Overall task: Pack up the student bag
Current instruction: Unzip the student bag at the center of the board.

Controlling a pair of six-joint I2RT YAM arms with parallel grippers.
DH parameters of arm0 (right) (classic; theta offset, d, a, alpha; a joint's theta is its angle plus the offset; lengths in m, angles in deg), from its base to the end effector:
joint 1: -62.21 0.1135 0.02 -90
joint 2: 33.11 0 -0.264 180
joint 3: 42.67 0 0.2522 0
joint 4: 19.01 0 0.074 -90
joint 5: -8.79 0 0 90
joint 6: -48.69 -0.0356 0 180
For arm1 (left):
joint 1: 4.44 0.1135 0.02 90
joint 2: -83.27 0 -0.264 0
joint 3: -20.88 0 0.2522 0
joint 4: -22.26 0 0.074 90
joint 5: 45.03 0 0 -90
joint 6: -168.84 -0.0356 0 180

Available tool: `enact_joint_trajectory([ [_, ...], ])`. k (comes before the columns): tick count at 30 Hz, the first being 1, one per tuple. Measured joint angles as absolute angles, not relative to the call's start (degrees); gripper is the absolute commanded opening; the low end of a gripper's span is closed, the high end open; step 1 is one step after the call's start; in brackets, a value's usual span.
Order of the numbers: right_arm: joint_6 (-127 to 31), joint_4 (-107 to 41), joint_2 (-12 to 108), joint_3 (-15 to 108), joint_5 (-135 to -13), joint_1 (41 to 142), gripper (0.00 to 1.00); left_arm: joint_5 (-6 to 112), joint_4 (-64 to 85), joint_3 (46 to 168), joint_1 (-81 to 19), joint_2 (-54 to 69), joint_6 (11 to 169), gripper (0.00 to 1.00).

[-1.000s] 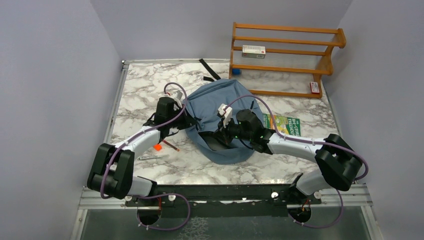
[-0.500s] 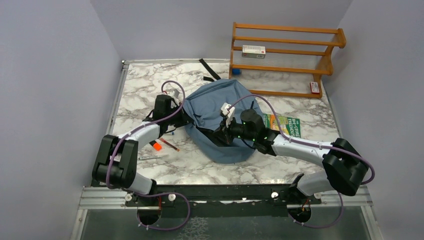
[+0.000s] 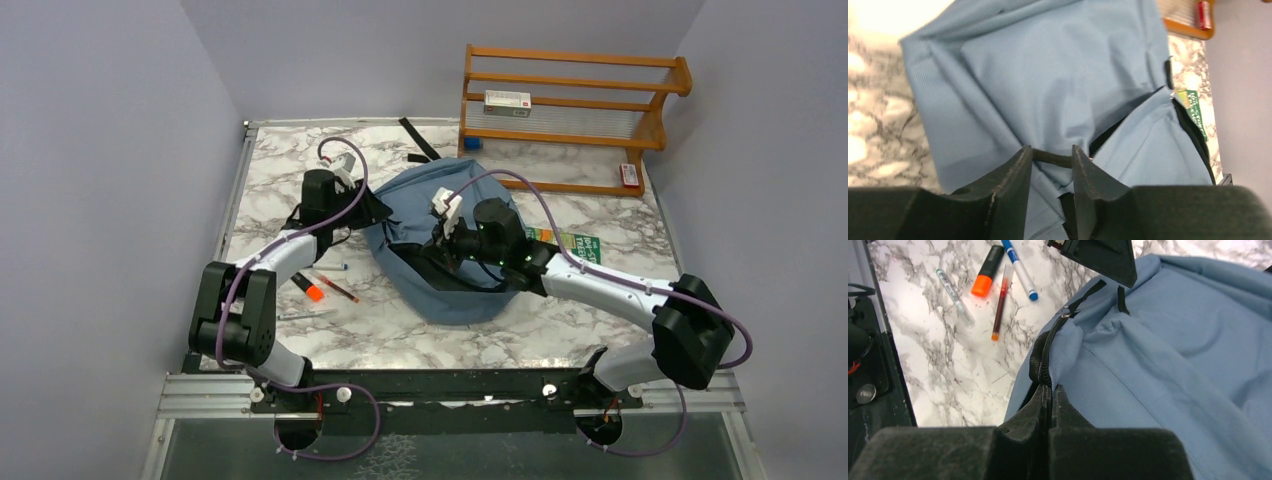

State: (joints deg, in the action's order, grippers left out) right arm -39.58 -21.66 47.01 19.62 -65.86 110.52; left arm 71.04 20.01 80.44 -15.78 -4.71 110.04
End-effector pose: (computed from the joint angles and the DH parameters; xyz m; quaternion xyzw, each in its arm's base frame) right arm 0.2033 0.2424 0.2585 -0.4133 0.7056 0.3242 0.4756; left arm 0.3143 -0.0790 0.2032 -0.0360 0.8531 -0.3575 0.3782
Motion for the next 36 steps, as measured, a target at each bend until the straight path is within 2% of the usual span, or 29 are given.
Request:
enact_joint_trajectory([
  [12,-32.6,-36.2,54.6,34.0,-62.0,108.0,0.00,79.1,26.2,80.3,-15.7,10.0,95.7,0.43],
  [18,-31.8,-40.3,58.5,38.3,-54.4,102.8,0.00,89.9,28.0,75.4,-15.8,17.2,82.8,0.41],
  [22,-31.5,-41.9,59.0,39.1,-50.5,100.6,0.00,96.6,27.4,72.3,-16.2,19.4,73.5,0.44],
  [29,-31.1,-42.7,59.0,39.2,-45.4,99.7,0.00,99.2,14.8,74.6,-20.5,19.5,52.7,0.45],
  [36,-30.7,-42.7,59.0,39.2,-42.4,99.7,0.01,99.4,9.7,78.9,-24.1,13.7,45.1,0.45],
])
